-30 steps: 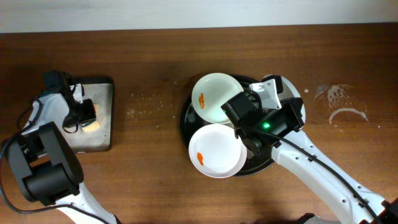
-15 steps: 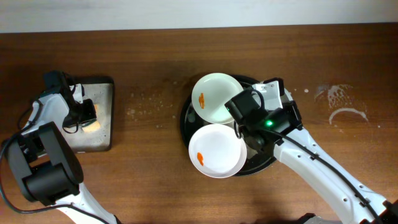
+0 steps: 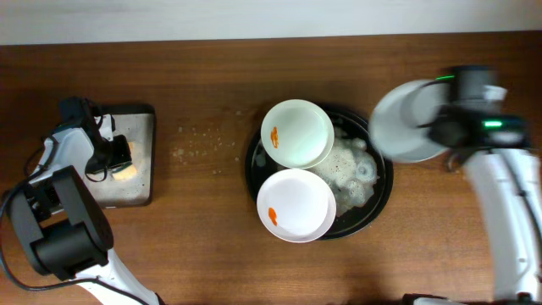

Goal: Clean dirty plates on tray and stack at the side
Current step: 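Carry the cleaned plate right and set it on the table, then release the plate and move the right gripper back toward the tray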

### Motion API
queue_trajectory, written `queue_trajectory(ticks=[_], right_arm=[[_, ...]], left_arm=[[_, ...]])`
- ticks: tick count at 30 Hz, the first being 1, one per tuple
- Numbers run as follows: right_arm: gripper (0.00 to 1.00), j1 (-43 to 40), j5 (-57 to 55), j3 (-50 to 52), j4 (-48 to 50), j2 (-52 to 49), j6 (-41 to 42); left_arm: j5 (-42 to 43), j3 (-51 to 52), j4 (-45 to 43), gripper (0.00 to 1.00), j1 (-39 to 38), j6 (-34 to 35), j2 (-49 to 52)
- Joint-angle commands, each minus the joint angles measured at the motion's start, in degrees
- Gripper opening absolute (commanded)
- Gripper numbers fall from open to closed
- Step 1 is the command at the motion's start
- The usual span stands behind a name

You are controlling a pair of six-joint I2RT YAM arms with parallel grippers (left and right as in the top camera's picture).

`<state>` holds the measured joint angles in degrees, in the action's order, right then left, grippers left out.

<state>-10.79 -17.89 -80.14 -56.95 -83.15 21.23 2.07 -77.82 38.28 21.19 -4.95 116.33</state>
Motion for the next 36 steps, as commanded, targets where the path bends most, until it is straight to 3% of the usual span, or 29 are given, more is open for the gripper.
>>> queue_trajectory(ticks=[1, 5, 8, 11, 13, 16, 20, 24, 26, 29, 36], right_arm=[[0.05, -17.94, 20.09, -1.03, 0.44, -2.54, 1.84], [0.08, -32.98, 23.98, -1.03, 0.83, -13.42, 1.81], [0.10, -34.99, 24.81, -1.03, 2.08, -20.52, 1.77], [0.20, -34.99, 24.79, -1.03, 3.21, -23.32, 1.75], [0.25, -34.99, 25.35, -1.25, 3.19, -23.15, 1.68], [0.37, -34.86, 34.99, -1.64, 3.30, -20.33, -4.87], [0.40, -31.87, 46.21, -1.64, 1.14, -11.52, -8.85], [0.45, -26.82, 45.75, -1.64, -2.73, -2.32, -8.81], [0.53, -25.62, 43.74, -1.64, -3.13, -0.31, -8.76], [0.54, -25.59, 38.64, -1.33, -5.29, -1.81, -7.26], [0.53, -25.59, 38.29, -1.03, -6.75, -5.35, -7.30]], left_arm=[[3.32, 2.47, 0.94, 0.05, -0.31, 0.15, 2.47], [3.08, 2.78, 0.13, 0.00, -1.14, 0.17, 2.45], [0.70, 2.80, -0.15, 0.00, -2.23, 0.79, 2.25], [-2.99, 2.45, 1.03, 0.00, -2.99, -1.25, 1.38], [-3.37, 2.40, 1.20, 0.00, -3.17, -1.20, 0.13], [-3.30, 2.38, 1.86, 0.00, -3.19, -1.14, -4.31], [-3.58, 3.15, -0.26, 0.00, -3.13, -1.18, -3.06], [-3.43, 3.02, 2.97, 0.00, -3.45, -1.18, -0.61], [-3.41, 2.86, 3.82, 0.00, -3.45, -1.18, -2.23], [-3.39, 2.32, 3.93, 0.00, -3.45, -1.20, -7.13], [-1.46, 2.25, 2.80, 0.00, -3.43, -3.96, -16.74]])
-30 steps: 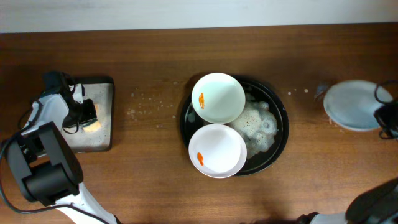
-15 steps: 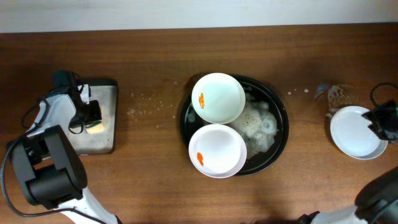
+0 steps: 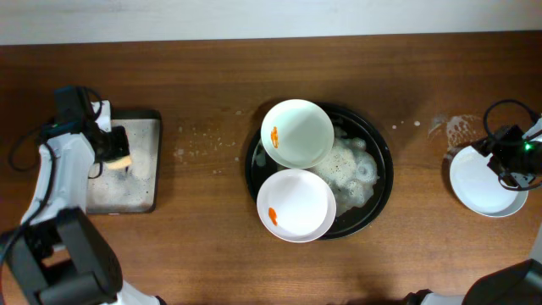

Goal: Clean dirty plates on tray and stack at the side
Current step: 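Release the plate and move the right gripper back toward the tray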

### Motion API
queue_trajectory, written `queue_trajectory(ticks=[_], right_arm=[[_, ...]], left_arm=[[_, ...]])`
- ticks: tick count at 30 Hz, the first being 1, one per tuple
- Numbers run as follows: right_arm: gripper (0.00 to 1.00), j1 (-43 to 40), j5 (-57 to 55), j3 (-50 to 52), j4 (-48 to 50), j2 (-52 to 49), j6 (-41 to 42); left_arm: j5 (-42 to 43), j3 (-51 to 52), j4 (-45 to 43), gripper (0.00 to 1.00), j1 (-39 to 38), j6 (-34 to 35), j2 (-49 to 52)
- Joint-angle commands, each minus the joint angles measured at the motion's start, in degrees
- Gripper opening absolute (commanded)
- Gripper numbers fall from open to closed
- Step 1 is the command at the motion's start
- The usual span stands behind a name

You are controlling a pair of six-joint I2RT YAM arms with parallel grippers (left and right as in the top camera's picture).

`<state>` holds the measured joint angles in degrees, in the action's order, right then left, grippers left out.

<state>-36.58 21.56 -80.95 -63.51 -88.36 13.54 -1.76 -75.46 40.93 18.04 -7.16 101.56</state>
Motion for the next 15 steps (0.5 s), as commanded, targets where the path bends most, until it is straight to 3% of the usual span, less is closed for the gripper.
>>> queue_trajectory(ticks=[1, 4, 7, 10, 13, 15], right_arm=[[0.55, 0.20, -1.31, -0.17, -0.13, -0.20, 0.39], [0.53, 0.20, -7.67, 0.20, -0.61, -2.21, 4.11], [0.24, -0.13, -11.39, 0.83, -2.38, -7.96, 7.08], [0.24, -2.25, -21.97, 1.05, -4.72, -14.14, 12.74], [0.15, -8.04, -21.92, 1.05, -5.53, -18.86, 13.75], [0.14, -12.11, -24.09, 1.05, -5.77, -19.17, 13.75]], left_arm=[[6.36, -0.11, 0.85, 0.00, -0.42, -1.75, -2.34], [10.78, -0.13, 2.21, 0.00, -2.43, -1.73, -6.16], [10.82, -0.13, 2.54, 0.00, -4.09, -1.25, -11.89], [10.80, -0.13, 4.63, 0.00, -4.66, -1.09, -15.89], [10.80, -0.13, 5.09, 0.00, -4.66, -1.09, -16.61], [10.80, -0.13, 5.95, 0.00, -4.66, -1.09, -16.63]])
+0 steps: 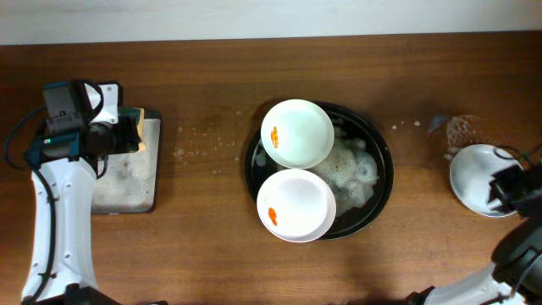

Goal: Clean dirty plates on tray and stack at the side
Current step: 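Release the plate and move the right gripper back toward the tray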

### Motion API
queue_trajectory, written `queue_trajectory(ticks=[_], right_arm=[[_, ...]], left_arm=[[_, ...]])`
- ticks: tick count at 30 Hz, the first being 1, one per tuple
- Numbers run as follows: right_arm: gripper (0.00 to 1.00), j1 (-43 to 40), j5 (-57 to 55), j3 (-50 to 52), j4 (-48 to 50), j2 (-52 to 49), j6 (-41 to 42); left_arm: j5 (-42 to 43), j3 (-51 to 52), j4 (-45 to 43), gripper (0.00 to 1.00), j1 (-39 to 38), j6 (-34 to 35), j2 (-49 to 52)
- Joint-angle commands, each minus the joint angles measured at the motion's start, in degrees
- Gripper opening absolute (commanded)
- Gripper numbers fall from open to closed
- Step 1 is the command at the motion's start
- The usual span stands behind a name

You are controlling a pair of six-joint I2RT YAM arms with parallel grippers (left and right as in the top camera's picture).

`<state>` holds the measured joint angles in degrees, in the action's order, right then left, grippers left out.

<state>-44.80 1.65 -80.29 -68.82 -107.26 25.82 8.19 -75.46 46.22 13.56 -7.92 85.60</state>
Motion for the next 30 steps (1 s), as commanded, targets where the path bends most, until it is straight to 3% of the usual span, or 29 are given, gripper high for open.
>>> queue_trajectory(ticks=[1, 5, 7, 17, 21, 23, 26, 30], right_arm=[[0.14, -6.23, -4.11, 0.42, -0.68, -0.26, 1.49], [0.14, -10.64, -5.75, 4.35, 2.69, -0.26, 2.29], [0.09, -11.08, -3.21, 8.13, 6.32, -0.26, 2.80], [0.06, -4.92, 2.08, 14.43, 20.68, -1.22, 9.35], [0.06, -4.28, 14.69, 14.40, 32.83, -1.75, 6.54], [0.08, -4.28, 20.15, 14.27, 37.92, -1.73, 4.83], [0.38, -4.39, 26.95, 11.89, 36.26, 0.39, 0.44], [0.41, -4.00, 30.56, 8.41, 30.08, 10.56, -4.20]], left_arm=[[0.85, -0.13, 0.83, 0.00, -0.17, -0.33, -0.66], [0.79, -0.13, 0.81, 0.00, -0.17, -0.35, -0.66], [0.50, -0.13, 0.81, 0.00, -0.17, -0.35, -0.66], [-0.70, -0.13, 1.33, 0.00, -0.17, -0.35, -0.66], [-0.70, -0.13, 1.20, 0.00, -0.17, -0.35, -0.66], [-0.70, -0.13, 1.22, 0.00, -0.17, -0.35, -0.66], [-0.66, -0.13, 1.46, 0.00, -0.17, -0.35, -0.68], [0.00, -0.13, 1.44, 0.00, -1.92, -0.35, -1.77]])
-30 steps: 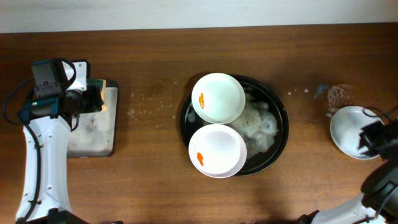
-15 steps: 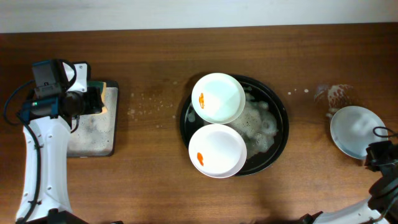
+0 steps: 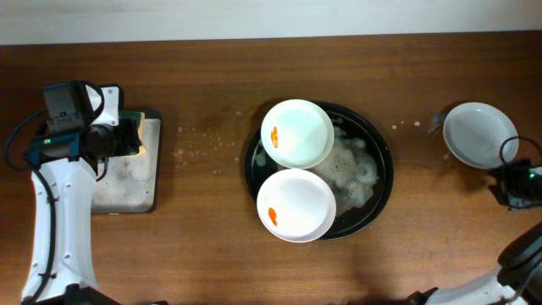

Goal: Clean dirty plates on tray and stack at the side

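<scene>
Two white plates with orange smears lie on the round black tray [image 3: 377, 199], one at the back [image 3: 298, 133] and one at the front [image 3: 296, 205]. A clean white plate [image 3: 478, 134] lies on the table at the far right. My right gripper [image 3: 515, 183] sits just in front of that plate, apart from it and holding nothing. Far left, my left gripper [image 3: 127, 135] is shut on a yellow-green sponge [image 3: 142, 129] over the top edge of a grey soapy pad [image 3: 127, 182].
Soapy foam [image 3: 356, 169] covers the right half of the black tray. Water drops spot the table left of the tray [image 3: 199, 144] and beside the clean plate [image 3: 419, 125]. The table's right edge runs close to my right gripper.
The clean plate was lower at the right edge by my right gripper. It now lies further back on the table, apart from the gripper. The left arm and sponge have hardly moved.
At first my right gripper held a white plate up beside the tray while the left pressed the sponge on the grey pad. Later the plate was down at the far right and the sponge lifted to the pad's top edge. Now the plate rests alone.
</scene>
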### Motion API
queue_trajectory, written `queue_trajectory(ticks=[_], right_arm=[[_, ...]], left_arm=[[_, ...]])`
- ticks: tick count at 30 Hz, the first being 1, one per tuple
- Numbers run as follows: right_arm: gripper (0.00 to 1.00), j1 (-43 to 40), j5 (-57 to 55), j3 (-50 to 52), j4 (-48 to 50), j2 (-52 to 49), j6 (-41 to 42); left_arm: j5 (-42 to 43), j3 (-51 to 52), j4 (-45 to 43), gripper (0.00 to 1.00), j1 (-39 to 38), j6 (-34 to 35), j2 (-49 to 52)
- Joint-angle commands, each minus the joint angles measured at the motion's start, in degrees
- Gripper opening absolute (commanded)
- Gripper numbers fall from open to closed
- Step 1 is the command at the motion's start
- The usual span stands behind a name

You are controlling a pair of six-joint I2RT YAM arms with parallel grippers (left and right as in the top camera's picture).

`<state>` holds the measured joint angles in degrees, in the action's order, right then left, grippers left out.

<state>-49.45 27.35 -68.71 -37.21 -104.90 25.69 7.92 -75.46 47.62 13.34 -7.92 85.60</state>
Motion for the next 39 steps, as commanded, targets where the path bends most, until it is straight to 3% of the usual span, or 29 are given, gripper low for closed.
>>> queue_trajectory(ticks=[1, 4, 7, 10, 13, 19, 24, 26, 29, 32, 36, 39], right_arm=[[0.42, 2.19, 6.99, -3.28, -4.37, 14.67, -6.34], [0.42, 11.56, 6.67, -3.26, -11.47, 24.83, -12.28], [0.43, 24.24, 6.45, -3.19, -14.71, 25.94, -15.10], [0.42, 35.17, 5.66, -3.19, -12.59, 22.27, -21.81], [0.55, 42.27, 0.61, -3.19, -8.20, 16.35, -22.75], [0.50, 52.19, 0.68, -3.19, 7.10, -1.36, -23.98], [0.38, 56.74, -7.72, -3.21, 17.55, -10.03, -20.94], [0.27, 56.85, -9.03, -3.21, 17.99, -10.45, -20.94], [0.23, 56.89, -10.10, -3.21, 17.09, -10.56, -20.76], [0.04, 56.87, -10.05, -3.26, 16.00, -10.45, -20.70], [0.04, 55.78, -10.05, -3.37, 12.74, -7.30, -17.40], [0.04, 55.36, -16.20, -3.37, 8.92, -3.58, -9.40]], left_arm=[[0.26, -0.26, 0.02, 0.00, -3.50, -0.33, -2.36], [4.22, -1.16, -1.51, 0.01, -13.53, 3.48, -2.71], [6.27, -1.14, -7.93, 0.03, -23.15, 9.99, -2.45], [6.27, -1.14, -13.66, 0.03, -30.36, 14.69, 0.72], [6.27, -1.14, -17.84, 0.03, -34.18, 19.98, 7.17], [6.25, -1.14, -25.73, 0.03, -40.30, 25.24, 19.89], [6.27, -1.14, -25.70, 0.03, -41.22, 25.24, 22.34], [6.27, -1.14, -25.73, 0.03, -41.20, 25.24, 22.34], [6.21, -1.14, -25.81, 0.03, -41.20, 25.22, 22.34], [5.84, -1.14, -25.75, 0.03, -41.20, 25.03, 22.34], [5.81, -1.14, -26.05, 0.03, -41.20, 25.03, 22.34], [5.84, -1.14, -26.14, 0.03, -41.22, 25.05, 22.40]])
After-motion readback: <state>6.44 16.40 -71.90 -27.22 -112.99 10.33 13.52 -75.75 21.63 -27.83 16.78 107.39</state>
